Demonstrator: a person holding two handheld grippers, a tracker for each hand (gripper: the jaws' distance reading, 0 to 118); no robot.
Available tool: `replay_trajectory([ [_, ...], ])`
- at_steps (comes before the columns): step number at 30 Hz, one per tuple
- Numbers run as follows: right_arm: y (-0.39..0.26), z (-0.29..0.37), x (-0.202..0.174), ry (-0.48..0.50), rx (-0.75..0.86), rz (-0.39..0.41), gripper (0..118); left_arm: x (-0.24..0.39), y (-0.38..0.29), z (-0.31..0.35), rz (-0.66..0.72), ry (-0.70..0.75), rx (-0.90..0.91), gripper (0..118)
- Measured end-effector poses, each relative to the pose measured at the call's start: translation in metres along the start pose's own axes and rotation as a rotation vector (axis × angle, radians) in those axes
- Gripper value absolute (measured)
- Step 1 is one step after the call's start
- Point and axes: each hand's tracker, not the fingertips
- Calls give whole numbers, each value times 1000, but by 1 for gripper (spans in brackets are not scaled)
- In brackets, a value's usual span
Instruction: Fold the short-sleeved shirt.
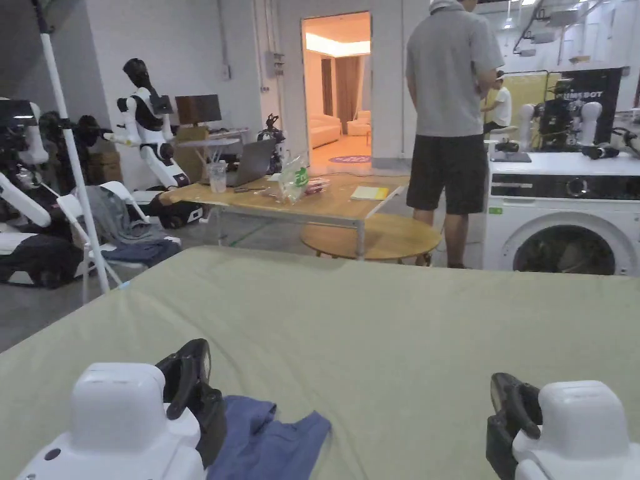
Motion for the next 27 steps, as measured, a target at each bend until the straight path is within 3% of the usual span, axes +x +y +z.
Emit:
replay_trajectory([
  [6, -4, -25, -25, 92, -25, -59, 0, -27, -4, -7, -10, 48, -53, 0],
  [8, -5, -29, -25, 96, -29, -61, 0, -34, -8, -21, -17, 8, -145, 1],
  [9, -5, -30, -24, 102, -34, -65, 0, -39, -10, -35, -29, -41, -242, 13],
  [12, -8, -32, -16, 104, -50, -74, 0, -55, -36, -84, -43, -157, -447, 93],
  [13, -10, -33, -13, 101, -55, -75, 0, -58, -48, -101, -37, -187, -511, 104],
  [17, -20, -33, 6, 81, -87, -85, 0, -71, -105, -162, 75, -255, -726, 104],
  [22, -30, -26, 34, 40, -126, -85, 0, -69, -174, -221, 12, -154, -903, 101],
  [23, -32, -24, 41, 23, -130, -80, 0, -69, -185, -225, 36, -188, -939, 85],
  [24, -34, -22, 48, 6, -138, -76, 0, -66, -198, -233, 44, -198, -971, 55],
  [25, -35, -22, 54, -10, -149, -74, 0, -61, -212, -239, 3, -165, -1018, 34],
  [26, -37, -19, 61, -27, -161, -70, 0, -54, -226, -240, -80, -117, -1039, 34],
  [27, -38, -17, 69, -46, -173, -64, 0, -50, -227, -233, -65, -136, -957, 33],
])
